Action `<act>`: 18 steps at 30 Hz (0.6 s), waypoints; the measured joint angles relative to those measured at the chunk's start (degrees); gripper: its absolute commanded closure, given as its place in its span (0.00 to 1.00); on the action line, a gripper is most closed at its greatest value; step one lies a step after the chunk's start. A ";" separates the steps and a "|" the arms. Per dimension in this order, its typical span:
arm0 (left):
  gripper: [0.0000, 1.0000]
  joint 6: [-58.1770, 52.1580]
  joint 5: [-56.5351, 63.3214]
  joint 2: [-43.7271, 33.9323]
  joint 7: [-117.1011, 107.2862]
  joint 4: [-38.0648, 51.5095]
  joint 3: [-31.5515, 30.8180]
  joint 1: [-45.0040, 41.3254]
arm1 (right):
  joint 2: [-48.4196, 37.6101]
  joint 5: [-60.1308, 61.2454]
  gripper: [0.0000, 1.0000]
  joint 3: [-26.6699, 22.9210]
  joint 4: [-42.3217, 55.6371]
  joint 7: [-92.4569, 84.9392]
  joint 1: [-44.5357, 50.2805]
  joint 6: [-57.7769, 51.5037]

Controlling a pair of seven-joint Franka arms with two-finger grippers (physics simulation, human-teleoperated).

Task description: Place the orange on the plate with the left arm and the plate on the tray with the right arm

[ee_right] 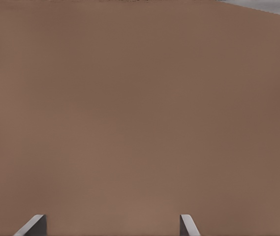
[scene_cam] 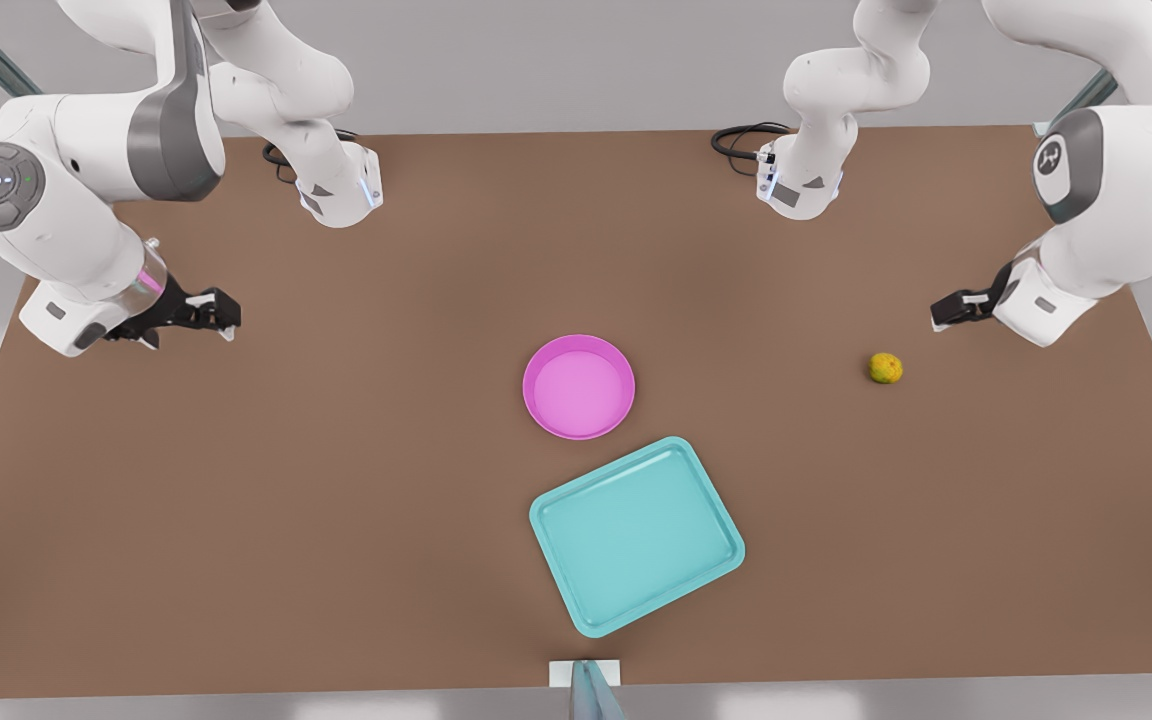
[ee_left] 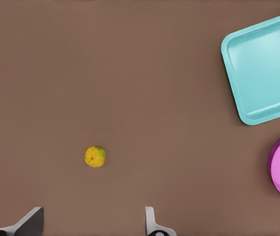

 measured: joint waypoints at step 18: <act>0.00 30.92 0.17 16.41 0.73 -30.44 9.18 0.71 | 0.88 0.05 0.00 0.00 -0.25 1.00 -0.20 1.81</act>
